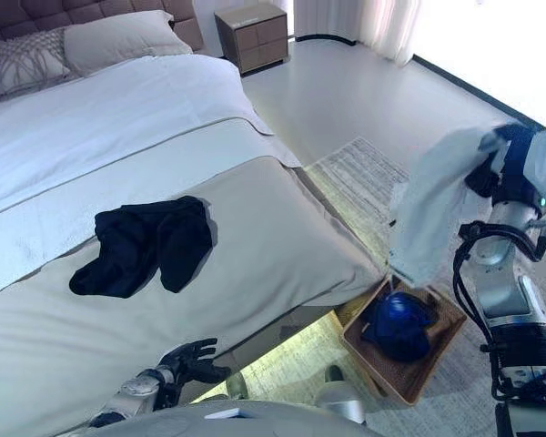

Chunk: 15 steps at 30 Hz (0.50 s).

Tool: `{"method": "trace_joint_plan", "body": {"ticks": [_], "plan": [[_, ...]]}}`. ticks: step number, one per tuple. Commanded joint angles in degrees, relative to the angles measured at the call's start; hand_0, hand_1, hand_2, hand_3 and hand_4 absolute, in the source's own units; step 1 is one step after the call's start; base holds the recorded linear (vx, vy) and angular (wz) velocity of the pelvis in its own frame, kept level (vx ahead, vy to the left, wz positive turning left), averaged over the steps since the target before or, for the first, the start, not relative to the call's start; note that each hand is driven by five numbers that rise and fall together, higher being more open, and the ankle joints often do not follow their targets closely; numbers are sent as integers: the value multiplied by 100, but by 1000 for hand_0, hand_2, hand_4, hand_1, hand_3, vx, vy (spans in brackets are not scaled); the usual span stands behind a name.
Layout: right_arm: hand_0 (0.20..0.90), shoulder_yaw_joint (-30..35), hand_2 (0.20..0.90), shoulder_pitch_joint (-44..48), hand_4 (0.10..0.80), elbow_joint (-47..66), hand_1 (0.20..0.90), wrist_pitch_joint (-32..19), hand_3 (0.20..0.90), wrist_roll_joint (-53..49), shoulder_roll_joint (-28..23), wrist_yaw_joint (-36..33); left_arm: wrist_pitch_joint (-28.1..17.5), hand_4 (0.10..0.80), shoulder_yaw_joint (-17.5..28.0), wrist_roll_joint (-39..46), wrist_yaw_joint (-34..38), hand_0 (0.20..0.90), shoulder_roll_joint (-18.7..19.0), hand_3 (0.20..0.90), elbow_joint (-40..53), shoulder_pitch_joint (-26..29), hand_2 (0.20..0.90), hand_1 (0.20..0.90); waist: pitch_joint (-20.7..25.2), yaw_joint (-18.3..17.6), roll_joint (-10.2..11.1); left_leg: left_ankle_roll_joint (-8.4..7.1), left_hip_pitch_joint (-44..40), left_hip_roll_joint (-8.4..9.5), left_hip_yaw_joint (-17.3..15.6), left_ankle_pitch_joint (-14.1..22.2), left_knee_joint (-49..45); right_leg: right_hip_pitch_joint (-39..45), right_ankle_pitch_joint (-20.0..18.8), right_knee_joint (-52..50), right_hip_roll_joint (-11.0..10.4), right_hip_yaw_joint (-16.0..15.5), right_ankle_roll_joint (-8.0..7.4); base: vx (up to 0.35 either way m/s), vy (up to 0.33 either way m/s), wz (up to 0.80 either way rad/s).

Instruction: Pick up the clothes from the bed and place them into the basket

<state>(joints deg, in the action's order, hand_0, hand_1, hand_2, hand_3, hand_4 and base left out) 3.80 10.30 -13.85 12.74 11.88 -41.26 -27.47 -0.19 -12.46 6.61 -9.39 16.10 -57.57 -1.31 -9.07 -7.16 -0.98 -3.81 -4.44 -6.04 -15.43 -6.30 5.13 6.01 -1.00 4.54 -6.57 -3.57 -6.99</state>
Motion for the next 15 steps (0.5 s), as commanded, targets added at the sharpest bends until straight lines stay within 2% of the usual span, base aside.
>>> {"method": "trace_joint_plan", "body": {"ticks": [1, 4, 8, 14, 15], "plan": [[300, 74, 300, 545, 100, -183, 300, -74, 200, 120, -298, -14, -260, 800, -300, 11, -76, 900, 193, 900, -121, 392, 900, 900, -54, 190, -41, 290, -82, 302, 152, 1073, -604, -557, 497, -954, 186, -676, 429, -112, -71, -4], [300, -244, 300, 887, 100, -796, 300, 78, 200, 164, -392, -1, -327, 800, -420, 214, -63, 900, 193, 900, -104, 702, 900, 900, -403, 141, -190, 249, 235, 255, 184, 1129, -986, -917, 620, -1356, 89, -722, 521, -219, -42, -20], [300, -761, 300, 1542, 100, -1833, 300, 41, 200, -99, -521, 102, -468, 800, -632, 525, 30, 900, 138, 900, 16, 1147, 900, 900, -945, 96, -507, 212, 711, 240, 249, 1110, -1340, -1486, 827, -1942, -3, -718, 679, -237, -15, -16], [300, -1297, 300, 1971, 100, -2734, 300, -11, 200, -116, -569, 86, -636, 800, -756, 718, 31, 900, 141, 900, 215, 1336, 900, 900, -1275, 146, -829, 180, 1053, 302, 423, 950, -1387, -1867, 1045, -2396, -28, -702, 801, -88, -64, 4], [300, -1402, 300, 2140, 100, -3006, 300, 67, 200, -239, -605, 50, -725, 800, -807, 811, 5, 900, 152, 900, 326, 1367, 900, 900, -1352, 185, -933, 167, 1194, 331, 486, 909, -1435, -2041, 1115, -2579, -40, -716, 840, -114, -61, 6]]}}
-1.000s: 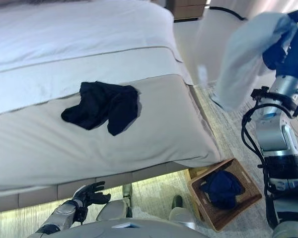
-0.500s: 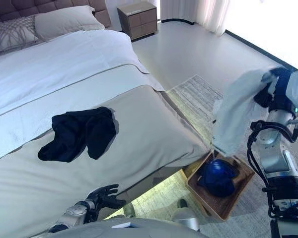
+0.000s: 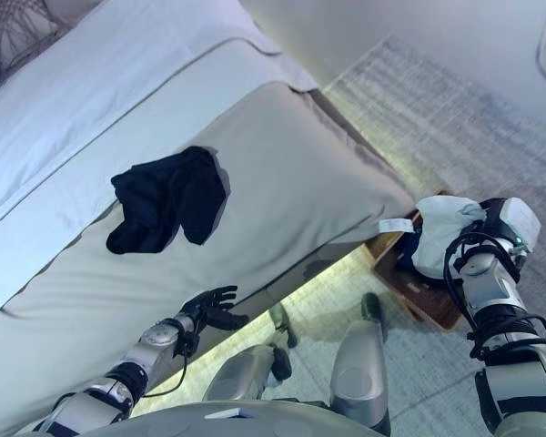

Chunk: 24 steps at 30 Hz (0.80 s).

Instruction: Pick up the clothes from the bed and place them into the basket

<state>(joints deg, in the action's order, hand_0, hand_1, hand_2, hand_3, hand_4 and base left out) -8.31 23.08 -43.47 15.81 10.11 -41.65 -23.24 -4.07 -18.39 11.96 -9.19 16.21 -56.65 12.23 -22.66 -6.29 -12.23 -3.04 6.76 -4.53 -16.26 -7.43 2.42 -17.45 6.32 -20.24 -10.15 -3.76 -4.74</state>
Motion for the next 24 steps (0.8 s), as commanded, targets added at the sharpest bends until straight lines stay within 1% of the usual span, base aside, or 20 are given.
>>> {"method": "trace_joint_plan", "body": {"ticks": [1, 2, 4, 5, 6, 7, 8, 10, 13, 16, 21, 22, 24], "plan": [[300, -258, 300, 1017, 100, -244, 300, -219, 200, -86, -594, -384, -412, 800, -247, 337, -27, 900, 141, 900, 311, 35, 900, 900, -55, 116, 122, 88, 193, 203, 579, 1016, -1246, 163, 430, -243, 286, -719, 644, -65, -47, 5], [300, -301, 300, 1129, 100, -337, 300, -155, 200, -99, -629, -367, -448, 800, -284, 395, -19, 900, 150, 900, 396, 44, 900, 900, -103, 120, 95, 52, 227, 245, 623, 1131, -1343, 94, 608, -406, 251, -676, 624, -60, -22, 5], [300, -363, 300, 1250, 100, -488, 300, -125, 200, -165, -657, -402, -505, 800, -306, 465, -14, 900, 165, 900, 467, 60, 900, 900, -164, 130, 55, 64, 356, 271, 626, 1149, -1467, -46, 656, -559, 222, -675, 654, -57, -16, 9], [608, -396, 608, 1395, 460, -734, 608, -67, 560, -254, -660, -500, -528, 800, -341, 548, 6, 900, 186, 900, 578, 84, 900, 900, -257, 159, -7, 90, 543, 316, 656, 1189, -1676, -227, 720, -780, 195, -670, 700, -73, -24, 9], [808, -402, 808, 1465, 693, -872, 808, 4, 793, -267, -658, -491, -530, 800, -343, 565, 7, 900, 199, 900, 627, 82, 900, 900, -297, 175, -33, 101, 645, 340, 673, 1206, -1781, -321, 755, -900, 186, -661, 721, -85, -30, 11], [900, -401, 900, 1515, 800, -975, 900, 108, 900, -238, -663, -448, -516, 800, -341, 593, 10, 900, 215, 900, 663, 76, 900, 900, -321, 188, -51, 108, 718, 354, 685, 1218, -1851, -390, 783, -984, 181, -653, 735, -57, -28, 17], [900, -438, 900, 1608, 800, -1340, 900, 175, 900, -268, -648, -448, -493, 800, -365, 606, 9, 900, 243, 900, 717, 78, 900, 900, -390, 230, -100, 124, 866, 393, 732, 1212, -1976, -511, 825, -1140, 176, -634, 775, -46, -29, 17], [900, -438, 900, 1656, 800, -1645, 900, 315, 900, -328, -656, -345, -477, 800, -383, 633, 1, 900, 296, 900, 793, 43, 900, 900, -454, 269, -144, 139, 964, 423, 764, 1201, -2037, -585, 846, -1215, 169, -627, 795, -35, -19, 13], [900, -414, 900, 1670, 800, -2013, 900, 386, 900, -401, -723, -245, -482, 800, -354, 675, -50, 900, 349, 900, 808, -5, 900, 900, -506, 302, -188, 143, 1007, 453, 774, 1144, -2009, -636, 848, -1259, 161, -633, 816, -11, 28, 11], [900, -310, 900, 1550, 800, -2151, 900, 444, 900, -539, -777, -265, -441, 800, -327, 672, -84, 900, 369, 900, 870, -87, 900, 900, -528, 321, -205, 137, 973, 468, 800, 1075, -1918, -618, 816, -1233, 163, -630, 808, 10, 53, 10], [900, -81, 900, 1309, 800, -2195, 900, 326, 900, -715, -849, -93, -375, 800, -295, 692, -123, 900, 390, 900, 924, -192, 900, 900, -506, 337, -158, 123, 837, 476, 818, 1024, -1738, -442, 696, -959, 192, -646, 763, 31, 71, 6], [900, 4, 900, 1223, 800, -2139, 900, 199, 900, -804, -869, -38, -351, 800, -281, 687, -148, 900, 417, 900, 918, -230, 900, 900, -479, 337, -106, 123, 751, 456, 819, 1016, -1654, -339, 615, -788, 213, -628, 727, 60, 89, 8], [900, 62, 900, 1135, 800, -1968, 900, 132, 900, -774, -860, 50, -313, 800, -254, 696, -155, 900, 440, 900, 909, -269, 900, 900, -429, 336, -16, 118, 633, 438, 826, 1013, -1537, -187, 490, -513, 252, -591, 680, 29, 94, 11]]}}
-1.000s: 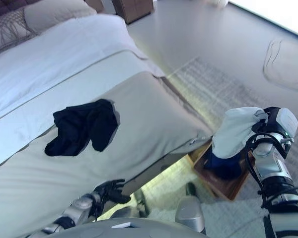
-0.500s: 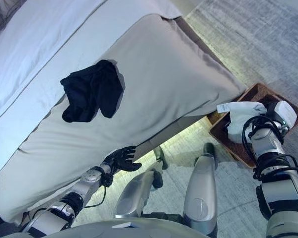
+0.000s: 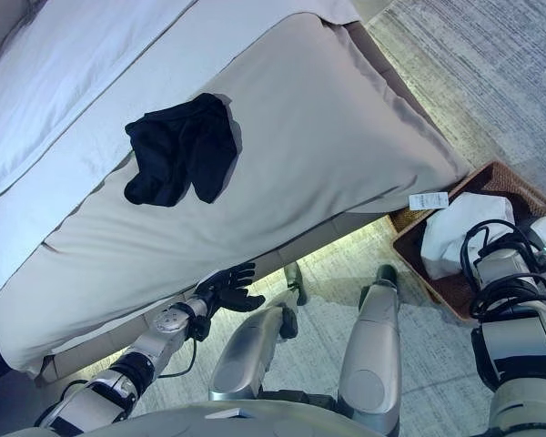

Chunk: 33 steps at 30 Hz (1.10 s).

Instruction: Pick up the clothes from the bed and place them into the basket

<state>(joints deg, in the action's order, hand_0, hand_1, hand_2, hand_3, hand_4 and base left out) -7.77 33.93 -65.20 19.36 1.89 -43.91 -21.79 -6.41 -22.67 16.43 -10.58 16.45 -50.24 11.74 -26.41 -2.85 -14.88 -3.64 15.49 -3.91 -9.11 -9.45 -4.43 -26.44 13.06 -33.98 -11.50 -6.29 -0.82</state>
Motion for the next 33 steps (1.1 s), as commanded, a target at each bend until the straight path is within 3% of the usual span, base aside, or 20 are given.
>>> {"method": "trace_joint_plan", "body": {"ticks": [1, 4, 6, 8, 14, 20, 26, 30, 33], "plan": [[900, 33, 900, 0, 800, 342, 900, -284, 900, 112, -624, -93, -52, 800, 203, 247, 1, 900, 420, 900, 273, -236, 900, 900, -24, -1, 306, 213, -249, 335, 54, 1087, -753, 774, -433, 1121, 417, -389, 293, -11, 79, 14], [900, 53, 900, -104, 800, 737, 900, -515, 900, 288, -633, -157, 31, 800, 259, 297, 40, 900, 439, 900, 307, -294, 900, 900, 57, -1, 465, 209, -390, 310, 29, 1090, -618, 971, -625, 1498, 447, -382, 208, 39, 73, 7], [900, 50, 900, -300, 800, 1879, 900, -374, 900, 446, -533, -203, 107, 800, 391, 243, 159, 900, 445, 900, 314, -428, 900, 900, 206, 11, 720, 197, -603, 287, -13, 1068, -362, 1262, -852, 1977, 514, -369, 79, 113, 84, 1], [900, 60, 900, -372, 800, 2419, 900, -635, 900, 755, -415, -200, 121, 800, 479, 266, 219, 900, 432, 900, 267, -465, 900, 900, 274, 22, 856, 203, -696, 296, -27, 1063, -244, 1387, -966, 2187, 531, -362, 9, 74, 110, -6], [900, -211, 900, -386, 800, 3936, 900, -989, 900, 1845, -83, 351, 183, 800, 725, 189, 312, 900, 327, 900, 69, -579, 900, 900, 541, 211, 1248, 269, -934, 412, 86, 1070, 66, 1774, -1227, 2757, 563, -374, -190, 96, 163, 3], [900, -944, 900, 306, 800, 3868, 900, -1271, 900, 2564, -60, 817, 231, 800, 660, 10, 357, 900, 286, 900, -139, -560, 900, 900, 611, 750, 1443, 402, -882, 547, 368, 1069, 137, 1921, -1357, 2948, 430, -717, -327, 47, 195, 34], [900, -1735, 900, 1339, 800, 3291, 900, -1017, 900, 2564, 182, 1006, 421, 800, 675, 230, 418, 900, 499, 900, -361, -457, 900, 900, 482, 1413, 1602, 542, -547, 689, 751, 1109, -190, 2021, -1352, 2805, 218, -1208, -388, 54, 110, 51], [900, -2114, 900, 2133, 800, 2475, 900, -693, 900, 2355, 407, 899, 506, 800, 709, 282, 354, 900, 699, 900, -419, -387, 900, 900, 340, 1915, 1661, 588, -197, 791, 1085, 1107, -455, 2089, -1285, 2561, 91, -1510, -321, 60, 77, 61], [900, -2253, 900, 2526, 800, 2039, 900, -447, 900, 2095, 538, 733, 539, 800, 702, 324, 354, 900, 754, 900, -425, -366, 900, 900, 241, 2201, 1676, 573, -57, 828, 1269, 1228, -586, 2132, -1108, 2361, 48, -1576, -321, 93, 28, 51]]}}
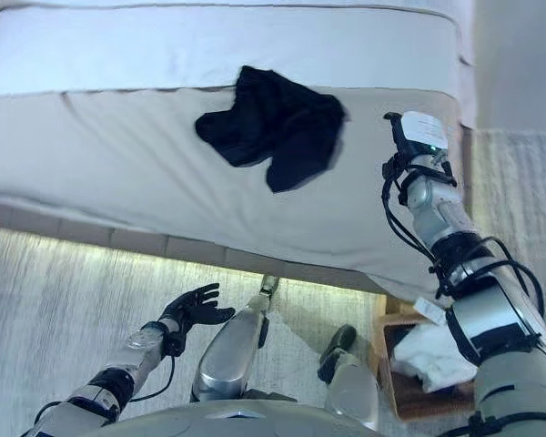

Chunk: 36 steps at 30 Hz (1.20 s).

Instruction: Pick up the clothes from the bed and place them into the basket

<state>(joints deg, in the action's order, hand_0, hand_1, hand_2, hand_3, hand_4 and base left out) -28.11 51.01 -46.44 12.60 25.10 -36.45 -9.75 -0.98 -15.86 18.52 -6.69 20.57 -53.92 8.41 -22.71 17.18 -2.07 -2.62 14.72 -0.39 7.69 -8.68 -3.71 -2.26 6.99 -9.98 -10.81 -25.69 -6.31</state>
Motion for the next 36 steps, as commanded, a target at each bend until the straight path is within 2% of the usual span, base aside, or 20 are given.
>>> {"method": "trace_joint_plan", "body": {"ticks": [1, 7, 11, 18, 21, 22, 23, 31, 36], "plan": [[900, -205, 900, 929, 800, 7, 900, 287, 900, -270, -180, -529, -25, 800, 22, 102, -64, 900, 352, 900, -53, -31, 900, 900, -164, 281, 385, 474, 87, 486, -371, 1142, -699, -297, -486, -107, -58, 316, 239, 19, 59, 47], [900, -47, 900, 1409, 800, -867, 900, 661, 900, -556, 130, -987, -321, 800, 79, 246, -123, 900, 282, 900, -44, -177, 900, 900, -362, 742, 324, 481, 301, 484, -225, 1069, -679, -305, -546, -309, -315, -113, 200, 27, 46, 33], [900, -23, 900, 1624, 800, -1531, 900, 880, 900, -711, 237, -941, -581, 800, 102, 264, -216, 900, 254, 900, -101, -268, 900, 900, -444, 991, 305, 459, 462, 474, -80, 992, -619, -358, -471, -326, -332, -320, 199, 26, -8, 23], [900, -145, 900, 1743, 800, -1878, 900, 1130, 900, -626, 241, -713, -765, 800, 46, 298, -268, 900, 253, 900, -41, -292, 900, 900, -520, 1109, 247, 430, 599, 466, 87, 861, -505, -487, -306, -479, -292, -406, 219, 36, -12, 16], [900, -235, 900, 1823, 800, -1970, 900, 1250, 900, -427, 219, -256, -798, 800, 9, 316, -300, 900, 269, 900, 82, -284, 900, 900, -590, 1150, 199, 420, 677, 483, 143, 794, -480, -582, -230, -594, -297, -432, 238, 16, -17, 9], [573, -272, 573, 1840, 418, -1996, 573, 1235, 518, -367, 216, -60, -801, 800, -3, 309, -299, 900, 270, 900, 115, -277, 900, 900, -605, 1162, 194, 417, 695, 486, 158, 775, -466, -605, -213, -613, -296, -443, 243, 9, -30, 7], [300, -316, 300, 1847, 100, -2013, 300, 1173, 200, -331, 217, 52, -789, 800, -20, 317, -288, 900, 281, 900, 178, -277, 900, 900, -629, 1176, 189, 412, 717, 482, 176, 755, -458, -631, -198, -645, -294, -456, 240, 16, -49, 10], [300, -513, 300, 2171, 100, -1690, 300, 502, 200, -585, 221, -261, -814, 800, -108, 298, -259, 900, 362, 900, 363, -298, 900, 900, -709, 1176, 250, 405, 837, 422, 219, 703, -392, -901, -194, -869, -264, -462, 206, -3, -45, 6], [300, -507, 300, 2222, 100, -853, 300, 178, 200, -941, 202, -846, -902, 800, -111, 348, -173, 900, 341, 900, 333, -369, 900, 900, -709, 1046, 314, 378, 775, 322, 141, 728, -329, -926, -200, -827, -192, -373, 184, -27, -25, -4]]}}
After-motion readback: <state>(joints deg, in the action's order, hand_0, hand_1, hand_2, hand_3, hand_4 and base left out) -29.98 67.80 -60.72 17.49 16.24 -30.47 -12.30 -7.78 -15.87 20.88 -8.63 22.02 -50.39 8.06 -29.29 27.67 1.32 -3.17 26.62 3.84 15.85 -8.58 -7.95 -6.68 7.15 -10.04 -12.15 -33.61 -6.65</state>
